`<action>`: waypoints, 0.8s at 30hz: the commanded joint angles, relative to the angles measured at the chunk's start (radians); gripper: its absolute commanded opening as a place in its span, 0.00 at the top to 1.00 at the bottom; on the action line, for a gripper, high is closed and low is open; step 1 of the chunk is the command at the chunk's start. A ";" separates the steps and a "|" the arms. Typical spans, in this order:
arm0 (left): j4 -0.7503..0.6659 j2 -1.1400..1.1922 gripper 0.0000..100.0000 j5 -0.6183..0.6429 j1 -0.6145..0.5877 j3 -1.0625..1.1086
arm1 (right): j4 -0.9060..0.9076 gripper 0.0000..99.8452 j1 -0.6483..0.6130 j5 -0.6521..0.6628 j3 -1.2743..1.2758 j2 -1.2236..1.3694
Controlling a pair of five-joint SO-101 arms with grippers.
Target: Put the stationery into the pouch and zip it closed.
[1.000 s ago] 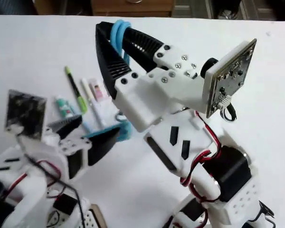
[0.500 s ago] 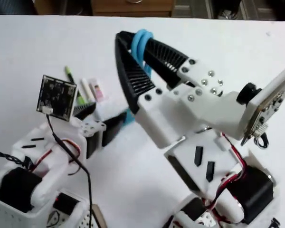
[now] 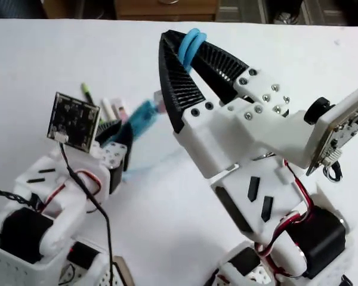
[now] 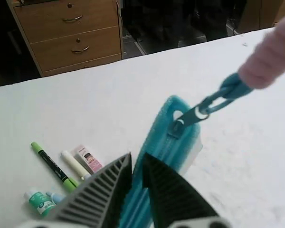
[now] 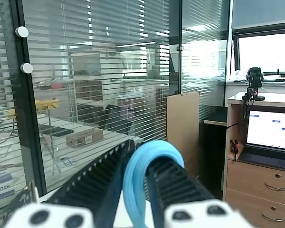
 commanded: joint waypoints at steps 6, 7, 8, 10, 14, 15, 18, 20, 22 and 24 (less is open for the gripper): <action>-0.023 0.002 0.98 0.002 0.004 -0.379 | -0.002 0.98 0.008 0.005 -0.034 -0.012; -0.018 0.010 0.98 0.002 0.008 -0.422 | -0.002 0.98 0.008 0.005 -0.034 -0.012; -0.009 0.027 0.98 0.002 0.024 -0.462 | -0.002 0.98 0.008 0.005 -0.034 -0.012; 0.061 0.082 0.98 0.002 0.079 -0.555 | -0.001 0.98 0.008 0.005 -0.034 -0.013; 0.259 0.251 0.98 -0.005 0.240 -0.713 | -0.001 0.98 0.012 0.006 -0.035 -0.013; 0.296 0.294 0.98 -0.005 0.263 -0.744 | -0.001 0.98 0.013 0.006 -0.035 -0.013; 0.342 0.407 0.98 -0.018 0.274 -0.812 | 0.001 0.98 0.013 0.006 -0.035 -0.024; 0.347 0.464 0.98 -0.068 0.274 -0.819 | 0.001 0.98 0.013 0.008 -0.035 -0.035; 0.354 0.521 0.98 -0.114 0.274 -0.819 | 0.002 0.98 0.015 0.008 -0.034 -0.042; 0.367 0.575 0.98 -0.141 0.272 -0.819 | 0.002 0.98 0.015 0.008 -0.029 -0.048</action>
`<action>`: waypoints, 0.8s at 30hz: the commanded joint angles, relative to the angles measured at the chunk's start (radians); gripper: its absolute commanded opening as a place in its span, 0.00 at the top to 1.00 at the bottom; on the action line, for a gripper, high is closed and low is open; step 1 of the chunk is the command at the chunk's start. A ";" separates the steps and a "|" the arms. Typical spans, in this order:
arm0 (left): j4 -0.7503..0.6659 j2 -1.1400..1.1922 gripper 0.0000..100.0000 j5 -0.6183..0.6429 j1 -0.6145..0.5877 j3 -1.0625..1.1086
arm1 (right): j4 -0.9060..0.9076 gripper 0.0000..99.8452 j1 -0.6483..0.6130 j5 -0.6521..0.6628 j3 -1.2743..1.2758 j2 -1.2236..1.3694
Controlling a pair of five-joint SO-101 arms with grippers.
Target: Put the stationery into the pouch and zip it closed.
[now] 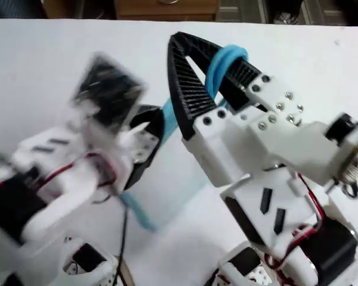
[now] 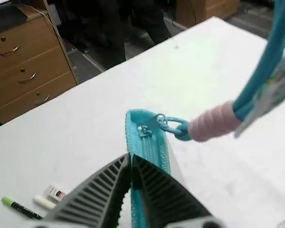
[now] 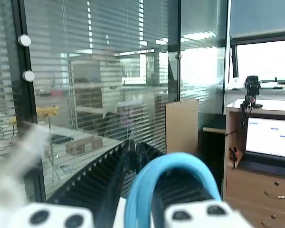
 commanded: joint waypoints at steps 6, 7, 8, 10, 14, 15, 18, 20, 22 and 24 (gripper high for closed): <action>0.029 0.205 0.98 -0.034 -0.058 -0.035 | 0.004 0.98 0.012 0.006 -0.029 -0.010; 0.029 0.219 0.98 -0.008 -0.082 -0.035 | 0.004 0.98 0.012 0.006 -0.029 -0.010; 0.029 0.231 0.98 0.025 -0.102 -0.035 | 0.010 0.98 0.021 0.006 -0.029 -0.010; 0.023 0.243 0.97 0.081 -0.139 -0.035 | 0.010 0.98 0.059 0.002 -0.029 -0.010; 0.031 0.234 0.79 0.270 -0.229 -0.035 | 0.019 0.98 0.110 0.002 -0.029 -0.010; 0.028 0.229 0.73 0.319 -0.252 -0.035 | 0.027 0.98 0.110 0.002 -0.029 -0.010; 0.021 0.208 0.70 0.377 -0.300 -0.041 | 0.056 0.98 0.111 0.002 -0.026 -0.002; 0.020 0.189 0.70 0.387 -0.321 -0.038 | 0.051 0.98 0.111 0.002 0.006 -0.005; 0.025 0.160 0.70 0.407 -0.355 -0.035 | 0.051 0.98 0.110 0.002 0.037 -0.010; 0.025 0.122 0.70 0.405 -0.395 -0.037 | 0.051 0.98 0.108 0.003 0.058 -0.008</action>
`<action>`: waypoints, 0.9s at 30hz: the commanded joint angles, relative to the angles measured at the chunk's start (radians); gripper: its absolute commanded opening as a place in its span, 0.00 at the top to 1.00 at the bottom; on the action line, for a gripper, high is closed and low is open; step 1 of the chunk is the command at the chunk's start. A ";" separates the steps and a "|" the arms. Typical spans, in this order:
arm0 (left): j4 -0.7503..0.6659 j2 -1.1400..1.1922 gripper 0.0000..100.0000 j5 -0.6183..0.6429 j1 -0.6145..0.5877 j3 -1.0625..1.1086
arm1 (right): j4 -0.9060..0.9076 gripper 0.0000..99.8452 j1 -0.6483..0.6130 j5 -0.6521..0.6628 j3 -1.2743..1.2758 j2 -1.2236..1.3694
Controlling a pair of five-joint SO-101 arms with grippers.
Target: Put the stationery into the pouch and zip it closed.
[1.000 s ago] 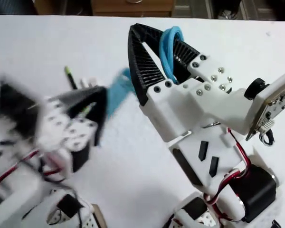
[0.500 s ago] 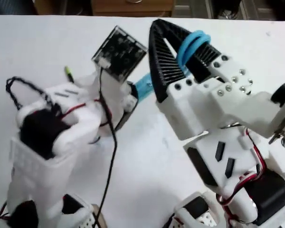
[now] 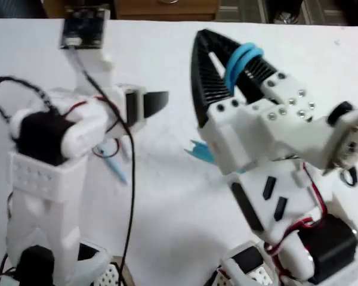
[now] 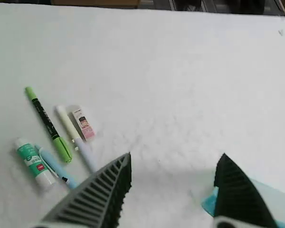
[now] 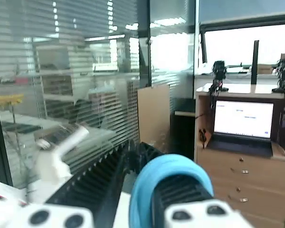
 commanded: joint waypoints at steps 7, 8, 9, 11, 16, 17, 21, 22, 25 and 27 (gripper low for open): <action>0.018 -0.269 0.70 -0.035 -0.170 -0.017 | -0.001 0.98 -0.001 0.006 0.072 0.007; 0.037 -0.291 0.70 -0.037 -0.183 -0.017 | -0.002 0.98 -0.001 0.008 0.086 0.007; 0.060 -0.308 0.70 -0.037 -0.197 -0.017 | -0.004 0.98 -0.001 0.008 0.097 0.007; 0.100 -0.332 0.70 -0.037 -0.220 -0.015 | -0.042 0.98 -0.001 0.005 0.118 0.007; 0.109 -0.367 0.70 -0.041 -0.226 0.048 | -0.222 0.98 -0.004 0.003 0.166 0.008; 0.107 -0.372 0.70 -0.041 -0.222 0.071 | -0.246 0.98 -0.018 0.008 0.173 0.012; 0.089 -0.377 0.70 -0.043 -0.096 0.193 | -0.255 0.98 -0.050 0.008 0.173 0.039; 0.089 -0.377 0.70 -0.043 -0.047 0.216 | -0.255 0.98 -0.056 0.008 0.170 0.044; 0.089 -0.377 0.70 -0.100 0.131 0.247 | -0.255 0.98 -0.059 0.008 0.170 0.047; 0.095 -0.378 0.70 -0.160 0.248 0.245 | -0.255 0.98 -0.053 0.008 0.172 0.047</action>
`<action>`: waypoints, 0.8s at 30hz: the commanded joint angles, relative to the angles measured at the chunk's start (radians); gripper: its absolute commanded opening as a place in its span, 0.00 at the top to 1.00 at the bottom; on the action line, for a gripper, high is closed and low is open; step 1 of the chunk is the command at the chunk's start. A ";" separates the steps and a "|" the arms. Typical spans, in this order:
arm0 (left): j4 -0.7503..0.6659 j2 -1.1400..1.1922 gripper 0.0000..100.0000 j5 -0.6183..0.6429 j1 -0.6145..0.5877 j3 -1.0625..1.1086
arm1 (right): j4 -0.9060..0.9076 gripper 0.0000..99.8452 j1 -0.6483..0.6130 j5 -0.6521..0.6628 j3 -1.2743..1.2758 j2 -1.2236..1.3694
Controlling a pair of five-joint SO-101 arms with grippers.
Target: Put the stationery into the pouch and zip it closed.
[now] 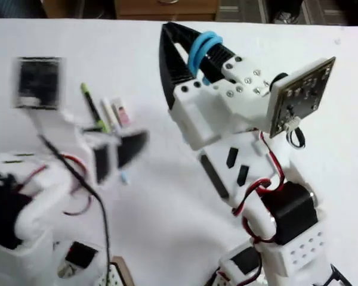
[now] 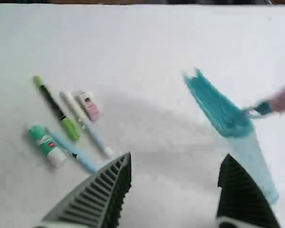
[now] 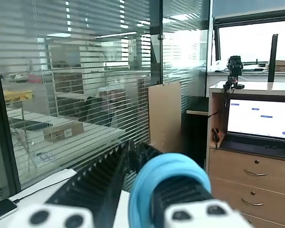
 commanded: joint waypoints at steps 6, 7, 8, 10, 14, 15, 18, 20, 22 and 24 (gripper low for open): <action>-0.028 -0.013 0.70 -0.057 0.245 0.017 | -0.022 0.98 -0.004 0.008 -0.002 0.002; -0.054 -0.012 0.70 -0.020 0.242 0.032 | -0.022 0.98 -0.004 0.008 -0.002 0.002; -0.081 -0.013 0.70 0.018 0.240 0.057 | -0.024 0.98 -0.004 0.008 -0.002 0.002; -0.141 -0.015 0.70 0.084 0.240 0.114 | -0.025 0.98 -0.004 0.008 -0.002 0.004; -0.242 -0.015 0.70 0.158 0.239 0.221 | -0.033 0.98 -0.004 0.008 -0.005 0.005; -0.261 -0.015 0.70 0.167 0.232 0.233 | -0.047 0.98 -0.004 0.008 -0.005 0.005; -0.276 -0.015 0.70 0.172 0.133 0.215 | -0.114 0.98 -0.002 0.009 -0.008 0.005; -0.276 -0.015 0.70 0.167 0.062 0.186 | -0.157 0.98 -0.002 0.037 -0.008 0.005; -0.262 -0.015 0.70 0.167 0.004 0.149 | -0.200 0.98 -0.008 0.089 -0.008 0.018; -0.239 -0.015 0.70 0.166 -0.045 0.115 | -0.234 0.98 -0.010 0.124 -0.034 0.050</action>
